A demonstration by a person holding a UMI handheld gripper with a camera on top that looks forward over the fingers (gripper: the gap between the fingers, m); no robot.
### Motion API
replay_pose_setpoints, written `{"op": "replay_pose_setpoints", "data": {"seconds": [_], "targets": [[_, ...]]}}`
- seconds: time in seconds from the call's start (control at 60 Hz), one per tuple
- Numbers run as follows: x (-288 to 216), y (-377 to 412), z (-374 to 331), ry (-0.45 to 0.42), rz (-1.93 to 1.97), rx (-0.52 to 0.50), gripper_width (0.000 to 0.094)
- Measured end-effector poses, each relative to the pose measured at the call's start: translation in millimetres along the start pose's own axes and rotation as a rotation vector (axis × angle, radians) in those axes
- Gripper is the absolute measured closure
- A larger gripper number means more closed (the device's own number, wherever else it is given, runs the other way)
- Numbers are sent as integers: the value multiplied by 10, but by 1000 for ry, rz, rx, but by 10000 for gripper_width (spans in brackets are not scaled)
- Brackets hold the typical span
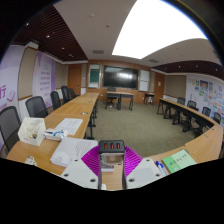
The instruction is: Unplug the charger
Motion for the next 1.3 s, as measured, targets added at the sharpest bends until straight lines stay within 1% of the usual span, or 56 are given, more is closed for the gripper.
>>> {"op": "replay_pose_setpoints", "data": {"seconds": [0.1, 0.15, 0.283, 0.383, 0.417, 0.483, 0.617, 0.733, 0.75, 0.783, 0.85, 1.117, 1.3], "targets": [[490, -262, 250, 84, 2, 0, 637], [744, -329, 383, 124, -13, -14, 628], [1195, -470, 514, 217, -38, -66, 595], [1401, -493, 580, 257, -29, -97, 573], [1407, -515, 554, 238, -22, -108, 562], [1437, -532, 491, 241, -29, -124, 527], [1509, -533, 316, 270, -46, -151, 320], [1504, -568, 74, 281, -55, -148, 75], [1495, -571, 30, 281, -54, -146, 67], [1475, -577, -63, 280, -53, -140, 92], [1424, -595, -272, 273, -53, -118, 73], [1150, -604, -1439, 198, -47, -37, 79], [1138, -551, -2367, 200, -28, 7, 79]]}}
Point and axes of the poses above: the point between the fingertips, and its own axes, seen from behind it with the camera up: y to the left, x down, z forward, the way the camera looks, the point moved 9 cm from there along -z, backward, against the way the camera looks, and after that the axes turned 9 degrees about y, right-handed, at the moved point
